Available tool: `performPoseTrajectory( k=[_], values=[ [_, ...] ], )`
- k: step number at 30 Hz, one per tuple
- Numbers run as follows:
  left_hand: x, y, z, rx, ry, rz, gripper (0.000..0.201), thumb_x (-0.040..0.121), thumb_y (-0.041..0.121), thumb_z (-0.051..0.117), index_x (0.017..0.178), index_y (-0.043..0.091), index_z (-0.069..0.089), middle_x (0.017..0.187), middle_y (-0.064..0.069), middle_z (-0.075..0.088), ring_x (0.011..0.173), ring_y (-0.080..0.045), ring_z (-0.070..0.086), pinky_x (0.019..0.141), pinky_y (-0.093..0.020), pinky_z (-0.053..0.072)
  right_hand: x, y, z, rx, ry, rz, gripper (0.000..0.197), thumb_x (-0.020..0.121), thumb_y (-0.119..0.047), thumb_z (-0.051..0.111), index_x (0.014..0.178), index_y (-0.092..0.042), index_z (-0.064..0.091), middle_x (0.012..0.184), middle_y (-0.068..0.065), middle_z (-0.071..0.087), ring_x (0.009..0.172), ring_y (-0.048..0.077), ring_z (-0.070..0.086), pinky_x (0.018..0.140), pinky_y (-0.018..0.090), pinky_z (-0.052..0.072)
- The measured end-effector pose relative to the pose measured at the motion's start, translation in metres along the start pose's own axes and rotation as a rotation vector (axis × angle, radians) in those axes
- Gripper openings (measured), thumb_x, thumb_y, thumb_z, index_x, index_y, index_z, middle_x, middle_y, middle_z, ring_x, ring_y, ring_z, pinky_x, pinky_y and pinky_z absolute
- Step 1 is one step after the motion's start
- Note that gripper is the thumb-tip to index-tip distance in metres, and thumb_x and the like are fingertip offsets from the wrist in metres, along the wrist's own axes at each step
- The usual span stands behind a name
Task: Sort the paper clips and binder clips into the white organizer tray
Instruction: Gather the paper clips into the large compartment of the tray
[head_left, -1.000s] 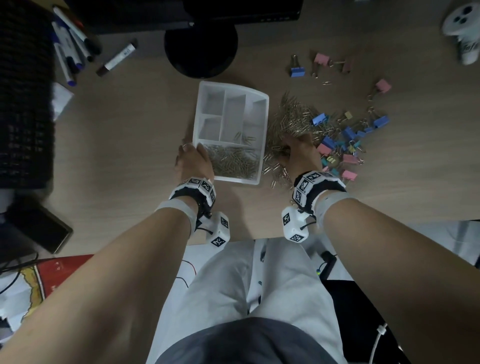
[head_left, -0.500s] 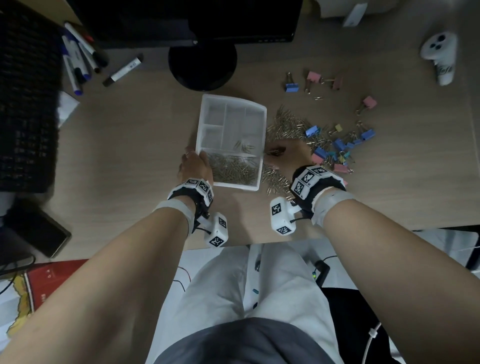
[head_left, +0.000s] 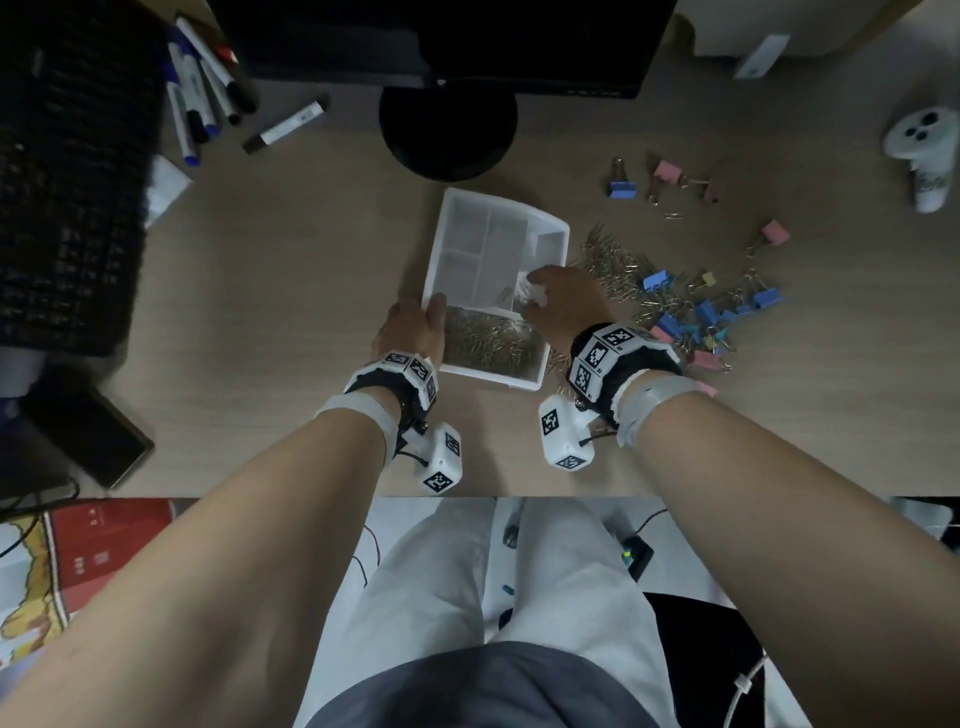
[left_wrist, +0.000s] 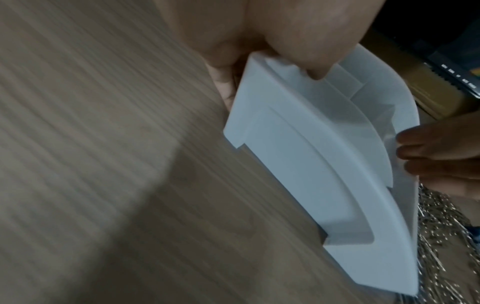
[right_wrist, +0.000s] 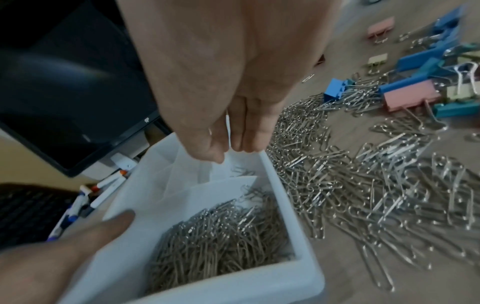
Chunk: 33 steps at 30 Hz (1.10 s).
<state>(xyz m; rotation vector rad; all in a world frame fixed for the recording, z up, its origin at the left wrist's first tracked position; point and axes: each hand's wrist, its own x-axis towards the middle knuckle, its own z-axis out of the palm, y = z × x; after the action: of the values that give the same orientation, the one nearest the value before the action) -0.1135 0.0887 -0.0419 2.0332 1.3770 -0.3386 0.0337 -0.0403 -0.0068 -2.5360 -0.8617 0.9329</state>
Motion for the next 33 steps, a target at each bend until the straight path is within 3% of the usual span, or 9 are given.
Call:
performPoseTrajectory(
  k=[1, 4, 7, 10, 16, 19, 26, 31, 33],
  values=[
    [0.002, -0.002, 0.0, 0.002, -0.007, 0.013, 0.065, 0.097, 0.059, 0.023, 0.126, 0.006, 0.045, 0.12, -0.019, 0.057, 0.107, -0.04, 0.058, 0.091, -0.046, 0.046, 0.004, -0.001, 0.003, -0.048, -0.035, -0.031, 0.047, 0.093, -0.024, 0.061, 0.138, -0.012, 0.055, 0.138, 0.009, 0.059, 0.126, 0.027, 0.056, 0.106, 0.032, 0.045],
    [0.004, -0.006, -0.002, 0.025, -0.014, 0.05, 0.069, 0.095, 0.063, 0.021, 0.123, 0.005, 0.047, 0.119, -0.019, 0.058, 0.105, -0.041, 0.059, 0.087, -0.044, 0.045, 0.01, -0.006, 0.015, -0.13, -0.084, -0.093, 0.055, 0.087, -0.023, 0.068, 0.137, -0.009, 0.05, 0.127, 0.012, 0.062, 0.117, 0.031, 0.06, 0.091, 0.033, 0.049],
    [0.002, -0.006, -0.002, 0.015, -0.025, 0.048, 0.069, 0.096, 0.062, 0.022, 0.124, 0.004, 0.046, 0.12, -0.02, 0.057, 0.106, -0.041, 0.058, 0.088, -0.045, 0.045, 0.012, -0.008, 0.022, -0.262, -0.111, -0.086, 0.068, 0.088, -0.029, 0.071, 0.144, -0.006, 0.039, 0.134, 0.015, 0.052, 0.122, 0.034, 0.053, 0.099, 0.041, 0.049],
    [-0.001, -0.004, -0.003, -0.001, -0.022, 0.035, 0.068, 0.096, 0.06, 0.023, 0.129, 0.004, 0.043, 0.124, -0.019, 0.056, 0.108, -0.041, 0.057, 0.09, -0.045, 0.045, 0.014, -0.013, 0.026, -0.358, -0.117, -0.066, 0.068, 0.091, -0.026, 0.069, 0.144, 0.0, 0.035, 0.136, 0.017, 0.046, 0.125, 0.034, 0.05, 0.102, 0.041, 0.047],
    [-0.001, -0.003, -0.001, -0.009, -0.012, 0.051, 0.068, 0.096, 0.06, 0.022, 0.132, 0.006, 0.042, 0.127, -0.018, 0.054, 0.11, -0.04, 0.057, 0.093, -0.048, 0.045, 0.017, -0.017, 0.028, -0.221, -0.123, -0.022, 0.054, 0.086, -0.01, 0.068, 0.135, -0.007, 0.048, 0.124, 0.014, 0.057, 0.109, 0.031, 0.063, 0.08, 0.03, 0.052],
    [0.0, -0.003, -0.002, -0.015, -0.021, 0.047, 0.068, 0.096, 0.06, 0.022, 0.133, 0.005, 0.04, 0.129, -0.018, 0.053, 0.111, -0.039, 0.056, 0.093, -0.047, 0.045, 0.021, -0.017, 0.019, -0.209, -0.167, -0.031, 0.051, 0.084, -0.012, 0.074, 0.13, -0.009, 0.053, 0.12, 0.008, 0.064, 0.108, 0.029, 0.064, 0.077, 0.027, 0.047],
    [0.003, -0.007, 0.003, -0.035, 0.004, 0.036, 0.065, 0.095, 0.062, 0.024, 0.123, 0.007, 0.044, 0.119, -0.016, 0.057, 0.105, -0.04, 0.059, 0.088, -0.046, 0.046, 0.033, -0.016, 0.018, -0.277, -0.176, 0.014, 0.056, 0.078, -0.029, 0.083, 0.121, -0.002, 0.058, 0.109, 0.014, 0.068, 0.098, 0.032, 0.067, 0.069, 0.03, 0.046],
    [-0.001, -0.002, 0.003, -0.011, 0.0, 0.048, 0.067, 0.096, 0.06, 0.025, 0.13, 0.005, 0.043, 0.125, -0.017, 0.056, 0.11, -0.038, 0.057, 0.091, -0.045, 0.045, 0.032, -0.011, 0.007, -0.318, -0.204, -0.015, 0.041, 0.072, -0.037, 0.087, 0.096, -0.007, 0.071, 0.081, 0.005, 0.068, 0.073, 0.023, 0.065, 0.064, 0.028, 0.046],
    [-0.002, 0.0, 0.003, -0.016, 0.006, 0.043, 0.069, 0.096, 0.06, 0.025, 0.133, 0.004, 0.041, 0.128, -0.016, 0.054, 0.112, -0.038, 0.057, 0.093, -0.045, 0.045, 0.029, -0.007, 0.001, -0.284, -0.22, -0.034, 0.033, 0.068, -0.035, 0.089, 0.088, -0.012, 0.076, 0.08, 0.003, 0.071, 0.075, 0.021, 0.067, 0.069, 0.029, 0.052]
  ],
)
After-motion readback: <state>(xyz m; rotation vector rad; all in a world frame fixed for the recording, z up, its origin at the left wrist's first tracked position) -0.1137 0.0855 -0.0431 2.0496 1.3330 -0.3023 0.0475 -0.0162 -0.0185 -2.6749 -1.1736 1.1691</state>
